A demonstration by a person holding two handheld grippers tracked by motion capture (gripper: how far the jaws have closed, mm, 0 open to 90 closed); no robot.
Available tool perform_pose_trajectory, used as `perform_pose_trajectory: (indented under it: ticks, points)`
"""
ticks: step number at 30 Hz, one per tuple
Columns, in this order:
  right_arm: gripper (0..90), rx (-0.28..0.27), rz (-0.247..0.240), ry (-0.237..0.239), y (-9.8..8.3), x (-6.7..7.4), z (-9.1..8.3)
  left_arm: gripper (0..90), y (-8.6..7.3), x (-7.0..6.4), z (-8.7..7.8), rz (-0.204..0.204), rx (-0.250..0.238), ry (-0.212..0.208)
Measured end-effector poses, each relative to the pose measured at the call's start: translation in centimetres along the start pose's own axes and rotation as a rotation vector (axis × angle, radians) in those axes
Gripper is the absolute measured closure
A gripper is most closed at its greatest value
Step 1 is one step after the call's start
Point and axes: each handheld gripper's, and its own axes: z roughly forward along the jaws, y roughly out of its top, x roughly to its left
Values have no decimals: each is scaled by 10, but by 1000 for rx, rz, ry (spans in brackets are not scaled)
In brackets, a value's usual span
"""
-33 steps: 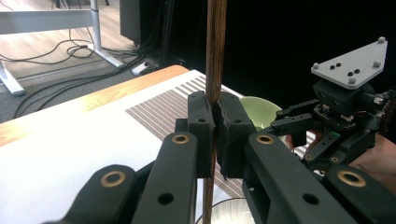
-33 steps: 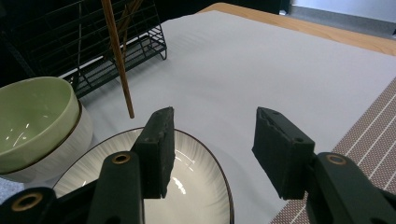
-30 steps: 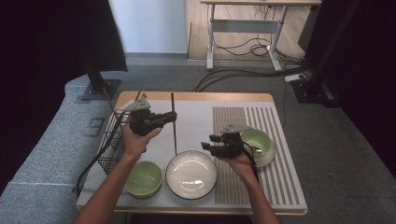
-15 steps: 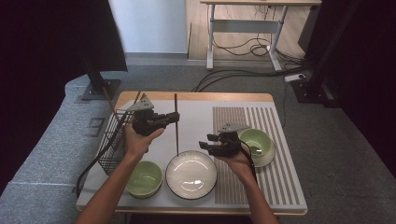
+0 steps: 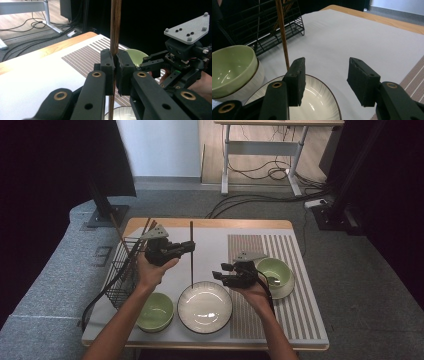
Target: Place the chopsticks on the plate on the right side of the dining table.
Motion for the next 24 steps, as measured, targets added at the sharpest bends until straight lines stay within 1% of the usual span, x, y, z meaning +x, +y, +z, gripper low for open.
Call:
perform_pose_trajectory:
  ticks: [10,17,24]
  points:
    - [485,-12,-7,11,2,3,0,850,2,-1,2,2,6,6]
    - [485,-16,-13,17,3,6,-1,850,0,-4,8,5,21,-2]
    - [485,-17,-20,21,4,9,1,850,0,-5,9,8,18,3]
